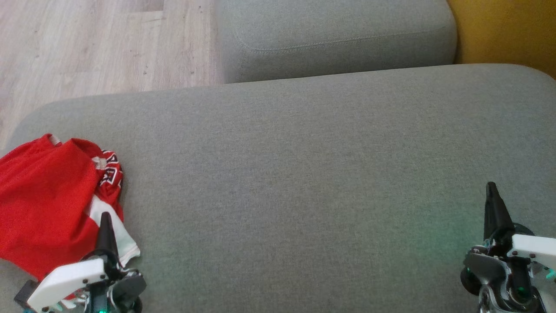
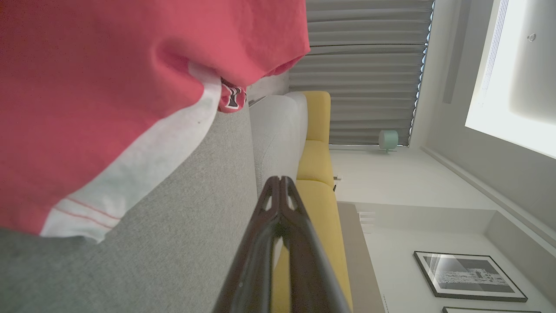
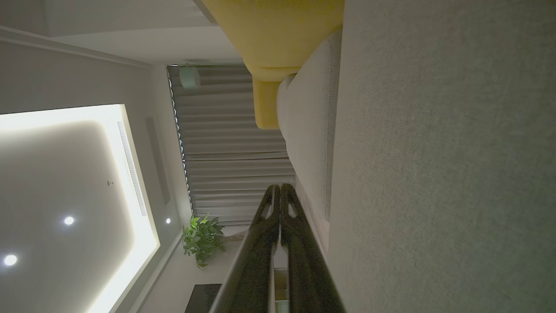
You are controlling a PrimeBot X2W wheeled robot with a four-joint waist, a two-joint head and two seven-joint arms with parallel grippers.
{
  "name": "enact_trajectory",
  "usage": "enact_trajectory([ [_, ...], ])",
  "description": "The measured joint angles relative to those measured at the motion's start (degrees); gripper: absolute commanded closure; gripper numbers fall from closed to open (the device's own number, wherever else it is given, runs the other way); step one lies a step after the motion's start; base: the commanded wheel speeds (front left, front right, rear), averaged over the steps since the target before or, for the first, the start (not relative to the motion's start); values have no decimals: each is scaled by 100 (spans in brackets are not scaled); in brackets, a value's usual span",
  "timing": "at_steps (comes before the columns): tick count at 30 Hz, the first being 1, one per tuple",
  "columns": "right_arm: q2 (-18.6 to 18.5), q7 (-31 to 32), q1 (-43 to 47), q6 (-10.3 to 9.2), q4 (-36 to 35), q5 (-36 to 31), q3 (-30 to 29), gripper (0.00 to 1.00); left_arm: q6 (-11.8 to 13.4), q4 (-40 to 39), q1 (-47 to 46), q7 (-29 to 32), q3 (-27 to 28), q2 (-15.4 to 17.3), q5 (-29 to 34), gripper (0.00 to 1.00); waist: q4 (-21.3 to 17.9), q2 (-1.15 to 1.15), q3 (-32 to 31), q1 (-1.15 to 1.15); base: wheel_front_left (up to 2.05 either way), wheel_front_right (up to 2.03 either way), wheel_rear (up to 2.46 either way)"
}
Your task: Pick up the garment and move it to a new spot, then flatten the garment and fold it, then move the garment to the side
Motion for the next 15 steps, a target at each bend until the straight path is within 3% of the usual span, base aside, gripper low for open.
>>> enact_trajectory([
  [14,0,0,0,0,0,0,0,100,0,0,0,0,0,0,0,100,0,0,0,0,0,0,0],
  [15,0,0,0,0,0,0,0,0,0,0,0,0,0,0,0,0,0,0,0,0,0,0,0],
])
